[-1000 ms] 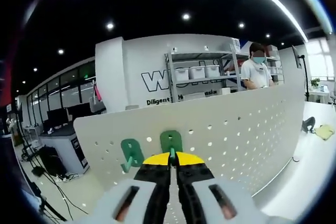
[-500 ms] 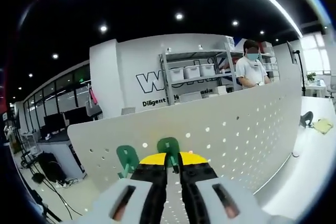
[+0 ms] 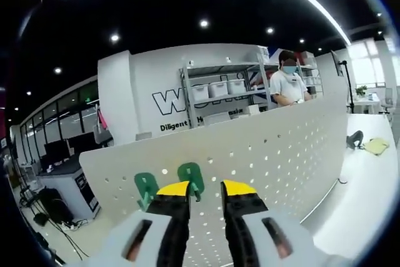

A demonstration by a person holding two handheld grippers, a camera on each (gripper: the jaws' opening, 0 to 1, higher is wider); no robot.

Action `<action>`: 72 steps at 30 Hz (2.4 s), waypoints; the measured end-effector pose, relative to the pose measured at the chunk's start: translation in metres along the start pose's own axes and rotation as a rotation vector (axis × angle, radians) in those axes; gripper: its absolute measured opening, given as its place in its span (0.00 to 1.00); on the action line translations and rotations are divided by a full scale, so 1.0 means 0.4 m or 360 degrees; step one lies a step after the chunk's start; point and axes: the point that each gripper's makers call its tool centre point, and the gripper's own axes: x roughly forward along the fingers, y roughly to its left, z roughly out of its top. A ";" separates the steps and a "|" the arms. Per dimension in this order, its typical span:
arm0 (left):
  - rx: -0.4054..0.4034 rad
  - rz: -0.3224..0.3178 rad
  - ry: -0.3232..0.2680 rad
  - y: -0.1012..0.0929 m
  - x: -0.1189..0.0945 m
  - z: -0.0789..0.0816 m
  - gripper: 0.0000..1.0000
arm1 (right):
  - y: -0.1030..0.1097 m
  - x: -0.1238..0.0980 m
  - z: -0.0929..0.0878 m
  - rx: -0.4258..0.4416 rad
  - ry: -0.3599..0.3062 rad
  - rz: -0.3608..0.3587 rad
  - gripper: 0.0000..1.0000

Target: Insert the hook assembly into the mounting plate slot until the hook locks in place.

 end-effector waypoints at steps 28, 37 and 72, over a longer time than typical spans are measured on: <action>-0.0110 -0.0173 -0.0014 -0.059 -0.104 -0.046 0.39 | 0.020 0.020 0.001 -0.0077 0.0054 0.0041 0.16; -0.0138 -0.0224 -0.0025 -0.090 -0.140 -0.058 0.42 | 0.010 0.023 0.002 -0.0076 0.0057 0.0029 0.17; -0.0265 -0.0547 0.0025 -0.243 -0.334 -0.210 0.60 | -0.020 0.072 -0.023 -0.0149 0.0197 0.0078 0.18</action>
